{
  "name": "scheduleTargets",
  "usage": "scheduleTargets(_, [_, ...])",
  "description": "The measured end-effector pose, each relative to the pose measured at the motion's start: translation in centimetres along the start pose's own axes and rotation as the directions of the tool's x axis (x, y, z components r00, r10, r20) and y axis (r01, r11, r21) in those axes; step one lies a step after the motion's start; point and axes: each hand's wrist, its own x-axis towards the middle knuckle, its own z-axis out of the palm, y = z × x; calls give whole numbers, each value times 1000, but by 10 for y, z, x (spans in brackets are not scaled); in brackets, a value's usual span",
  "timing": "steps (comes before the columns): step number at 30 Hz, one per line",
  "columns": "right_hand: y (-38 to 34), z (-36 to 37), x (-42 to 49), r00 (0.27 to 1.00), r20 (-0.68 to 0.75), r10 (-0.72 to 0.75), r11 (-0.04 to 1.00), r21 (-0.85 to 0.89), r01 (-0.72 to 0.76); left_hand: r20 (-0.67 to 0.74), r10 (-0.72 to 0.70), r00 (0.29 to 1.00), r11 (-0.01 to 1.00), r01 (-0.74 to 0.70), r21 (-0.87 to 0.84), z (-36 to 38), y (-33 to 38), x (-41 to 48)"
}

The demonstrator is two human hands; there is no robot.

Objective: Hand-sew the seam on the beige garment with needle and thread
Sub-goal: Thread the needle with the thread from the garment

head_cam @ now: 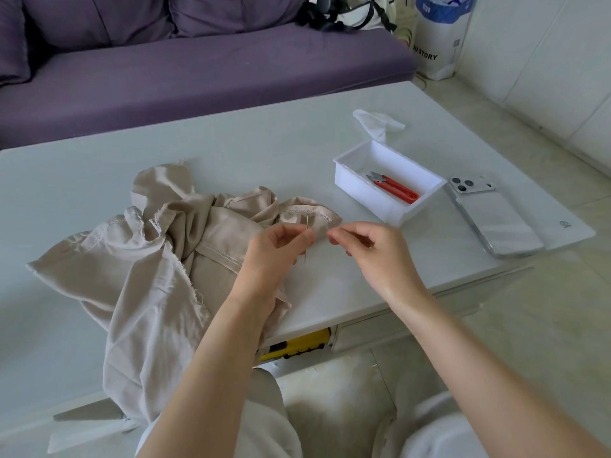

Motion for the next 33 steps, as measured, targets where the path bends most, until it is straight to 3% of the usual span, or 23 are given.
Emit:
scheduleTargets(8, [1,5,-5,991,33,-126,988,-82,129,11,-22,1000,1000,22,-12,-9,1,-8])
scheduleTargets(12, [-2,5,-8,982,48,-183,982,-42,185,28,-32,999,998,33,-46,-11,-2,-14])
scheduleTargets(17, [-7,0,-12,969,102,-225,974,-6,227,182,-48,982,999,43,34,-12,-1,-21])
scheduleTargets(23, [-11,-7,-13,968,144,-207,978,6,208,265,-5,964,1000,7,-6,-12,5,-27])
scheduleTargets(33, [-16,-8,-16,954,222,-200,978,-5,207,226,23,974,999,-31,30,-12,5,-26])
